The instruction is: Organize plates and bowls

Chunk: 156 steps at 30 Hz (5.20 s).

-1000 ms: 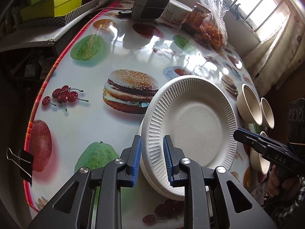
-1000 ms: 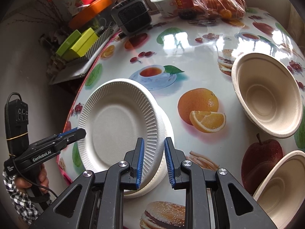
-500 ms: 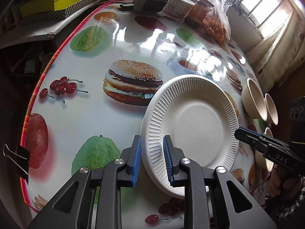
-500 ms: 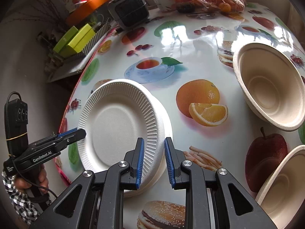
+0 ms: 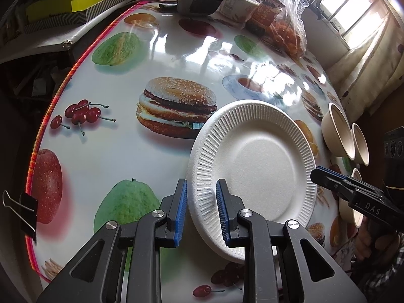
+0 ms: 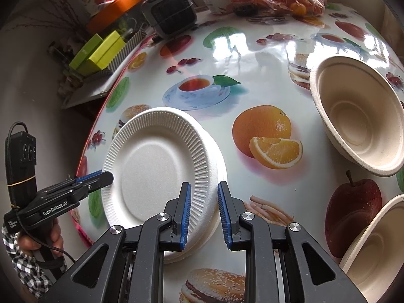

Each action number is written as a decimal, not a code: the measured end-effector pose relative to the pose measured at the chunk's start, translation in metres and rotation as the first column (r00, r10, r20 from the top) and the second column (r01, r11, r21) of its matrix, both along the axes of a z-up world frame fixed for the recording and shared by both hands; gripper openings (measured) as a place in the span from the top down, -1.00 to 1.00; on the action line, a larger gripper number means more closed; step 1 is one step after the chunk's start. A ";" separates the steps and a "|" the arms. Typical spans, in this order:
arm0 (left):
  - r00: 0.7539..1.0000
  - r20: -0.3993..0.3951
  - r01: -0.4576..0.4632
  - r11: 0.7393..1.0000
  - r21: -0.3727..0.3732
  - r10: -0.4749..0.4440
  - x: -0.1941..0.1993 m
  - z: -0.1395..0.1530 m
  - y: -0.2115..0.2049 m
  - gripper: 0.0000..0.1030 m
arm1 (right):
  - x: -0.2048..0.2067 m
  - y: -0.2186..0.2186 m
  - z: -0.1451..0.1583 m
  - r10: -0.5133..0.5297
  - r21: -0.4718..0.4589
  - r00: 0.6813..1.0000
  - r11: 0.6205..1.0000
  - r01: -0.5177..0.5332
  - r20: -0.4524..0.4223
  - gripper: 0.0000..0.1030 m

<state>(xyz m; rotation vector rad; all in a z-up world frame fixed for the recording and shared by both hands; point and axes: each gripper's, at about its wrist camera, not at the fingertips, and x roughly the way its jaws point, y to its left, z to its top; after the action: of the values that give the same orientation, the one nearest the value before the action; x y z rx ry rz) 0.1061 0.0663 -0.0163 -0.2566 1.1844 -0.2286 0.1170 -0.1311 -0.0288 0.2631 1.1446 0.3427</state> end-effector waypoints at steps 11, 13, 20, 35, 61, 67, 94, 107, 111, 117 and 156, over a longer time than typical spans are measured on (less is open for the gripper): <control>1.000 0.004 0.009 1.000 -0.003 -0.009 0.001 0.000 -0.001 0.40 | 0.000 0.000 0.001 0.000 0.002 1.000 1.000 0.000 0.000 0.57; 1.000 0.004 0.007 1.000 -0.003 -0.007 0.001 0.000 -0.002 0.39 | 0.000 0.000 0.001 -0.002 0.004 1.000 1.000 0.002 0.001 0.57; 1.000 0.005 0.008 1.000 -0.002 -0.008 0.001 0.001 -0.003 0.37 | 0.000 0.000 0.002 -0.003 0.004 1.000 1.000 0.003 0.002 0.54; 1.000 0.024 0.004 1.000 0.017 -0.004 -0.002 0.007 -0.002 0.29 | -0.004 -0.001 0.008 -0.015 -0.002 1.000 1.000 0.015 0.019 0.26; 0.941 0.330 0.008 0.983 0.186 -0.070 -0.050 0.068 -0.051 0.18 | -0.056 -0.019 0.040 -0.113 -0.101 0.952 0.984 0.147 0.284 -0.14; 0.918 0.376 0.054 0.980 0.194 -0.125 -0.054 0.077 -0.079 0.01 | -0.075 -0.031 0.048 -0.139 -0.132 0.931 0.972 0.193 0.338 -0.27; 0.883 0.351 0.248 0.944 0.218 -0.313 -0.024 0.077 -0.201 0.01 | -0.100 -0.129 0.066 -0.281 -0.142 0.868 0.920 0.365 0.409 -0.37; 0.935 0.199 0.290 0.956 0.047 -0.294 0.023 0.051 -0.233 0.01 | -0.064 -0.179 0.062 -0.294 -0.166 0.879 0.912 0.376 0.375 -0.38; 0.937 0.214 0.270 0.961 0.059 -0.277 0.036 0.052 -0.239 0.01 | -0.051 -0.183 0.059 -0.298 -0.150 0.883 0.917 0.371 0.364 -0.37; 0.946 0.215 0.234 0.970 0.069 -0.244 0.058 0.048 -0.240 0.01 | -0.029 -0.180 0.044 -0.286 -0.169 0.905 0.922 0.350 0.314 -0.15; 0.947 0.160 0.282 0.959 -0.003 -0.278 0.080 0.023 -0.253 0.49 | -0.010 -0.187 0.019 -0.305 -0.097 0.918 0.936 0.337 0.254 0.68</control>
<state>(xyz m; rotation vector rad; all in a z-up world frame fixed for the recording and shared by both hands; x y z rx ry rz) 0.1863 -0.1866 0.0067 -0.0888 1.0577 -0.5048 0.1074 -0.3186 -0.0102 0.2755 0.8677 -0.0001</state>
